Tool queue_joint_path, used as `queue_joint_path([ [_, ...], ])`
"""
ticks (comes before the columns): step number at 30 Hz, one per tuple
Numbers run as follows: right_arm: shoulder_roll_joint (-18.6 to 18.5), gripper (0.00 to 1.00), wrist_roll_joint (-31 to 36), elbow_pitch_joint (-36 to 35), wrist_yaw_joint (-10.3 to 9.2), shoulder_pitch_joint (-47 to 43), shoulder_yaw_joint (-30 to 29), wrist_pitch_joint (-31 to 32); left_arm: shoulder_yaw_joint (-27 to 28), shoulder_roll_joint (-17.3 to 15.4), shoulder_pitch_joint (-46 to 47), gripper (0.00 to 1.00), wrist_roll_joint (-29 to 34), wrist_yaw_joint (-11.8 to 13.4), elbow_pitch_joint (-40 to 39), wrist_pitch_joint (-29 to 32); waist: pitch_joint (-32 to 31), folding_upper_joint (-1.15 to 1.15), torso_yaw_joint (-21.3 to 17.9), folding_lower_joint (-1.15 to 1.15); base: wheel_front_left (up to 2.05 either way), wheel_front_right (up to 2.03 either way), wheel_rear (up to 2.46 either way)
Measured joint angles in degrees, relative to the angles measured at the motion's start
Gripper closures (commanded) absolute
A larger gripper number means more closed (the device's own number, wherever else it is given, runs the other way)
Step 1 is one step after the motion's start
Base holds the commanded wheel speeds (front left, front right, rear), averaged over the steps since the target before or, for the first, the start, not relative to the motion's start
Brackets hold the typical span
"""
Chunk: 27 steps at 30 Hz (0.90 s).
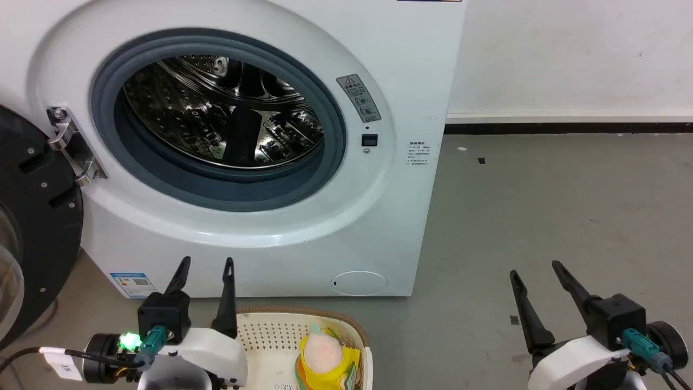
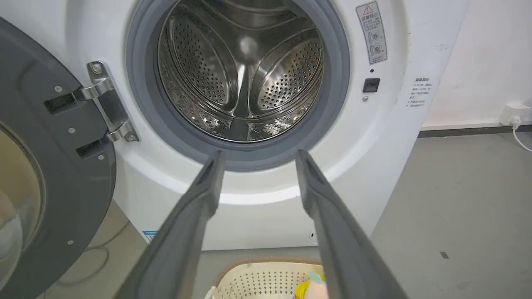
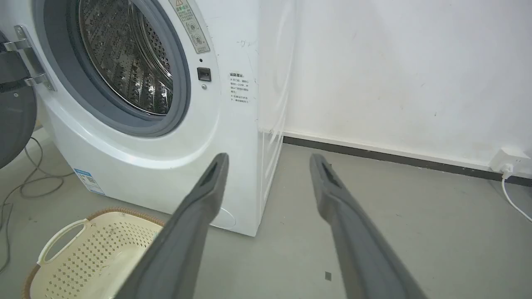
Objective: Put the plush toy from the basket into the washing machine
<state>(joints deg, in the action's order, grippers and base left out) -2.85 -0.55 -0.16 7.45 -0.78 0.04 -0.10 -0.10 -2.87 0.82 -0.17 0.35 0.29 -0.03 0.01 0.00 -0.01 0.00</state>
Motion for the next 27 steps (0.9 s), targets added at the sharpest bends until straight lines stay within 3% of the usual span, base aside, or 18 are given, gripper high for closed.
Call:
queue_joint_path([
  [27, 0.0, 0.00, -2.6, -0.1, 0.00, 0.0, -0.5, -3.2, -4.1, 0.0, 0.4, 0.00, -2.7, 0.0, 5.2, -3.2, 2.5, 0.00, -0.9, 0.00, 0.00, 0.00, 0.00],
])
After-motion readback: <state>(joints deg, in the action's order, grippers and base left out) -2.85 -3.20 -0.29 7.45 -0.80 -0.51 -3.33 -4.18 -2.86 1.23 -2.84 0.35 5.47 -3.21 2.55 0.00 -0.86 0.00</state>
